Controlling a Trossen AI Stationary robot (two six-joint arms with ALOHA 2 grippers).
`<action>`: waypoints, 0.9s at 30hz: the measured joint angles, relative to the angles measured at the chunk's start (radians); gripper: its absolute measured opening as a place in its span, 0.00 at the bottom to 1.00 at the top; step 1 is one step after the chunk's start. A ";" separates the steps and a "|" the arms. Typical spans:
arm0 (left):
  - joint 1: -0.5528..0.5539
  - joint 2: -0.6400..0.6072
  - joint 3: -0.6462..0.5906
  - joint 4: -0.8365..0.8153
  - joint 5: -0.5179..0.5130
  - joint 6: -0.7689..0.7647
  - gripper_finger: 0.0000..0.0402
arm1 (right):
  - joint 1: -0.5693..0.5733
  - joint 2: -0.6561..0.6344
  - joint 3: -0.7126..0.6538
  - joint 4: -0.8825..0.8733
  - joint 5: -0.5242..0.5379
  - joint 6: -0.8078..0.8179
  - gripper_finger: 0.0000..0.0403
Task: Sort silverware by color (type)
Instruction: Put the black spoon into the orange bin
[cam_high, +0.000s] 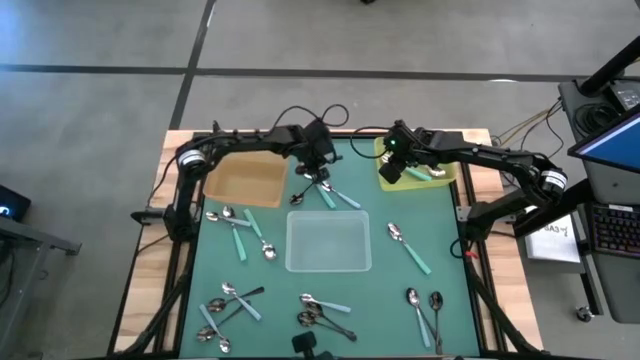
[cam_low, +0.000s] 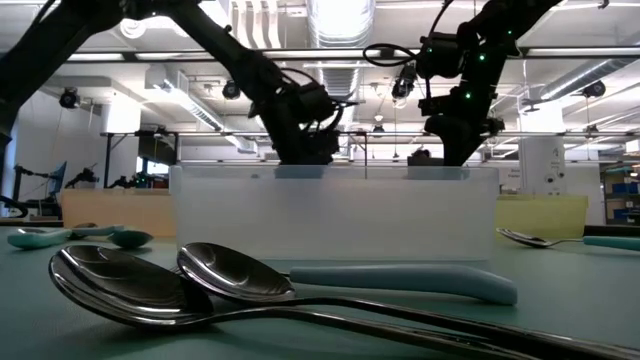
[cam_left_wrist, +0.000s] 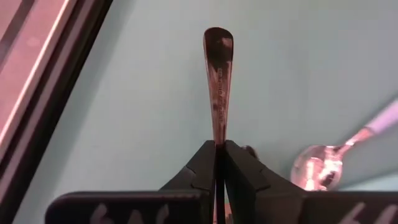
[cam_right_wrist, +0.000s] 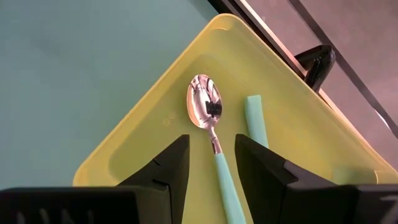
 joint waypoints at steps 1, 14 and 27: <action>0.000 -0.008 0.009 -0.019 0.005 0.003 0.01 | 0.000 0.000 0.000 0.000 0.000 -0.001 0.30; 0.003 -0.365 -0.236 -0.178 0.007 -0.049 0.00 | 0.000 0.000 0.000 0.000 0.000 -0.026 0.30; 0.016 -0.723 -0.712 -0.046 -0.194 -0.223 0.05 | 0.000 0.000 -0.001 0.046 0.000 -0.070 0.30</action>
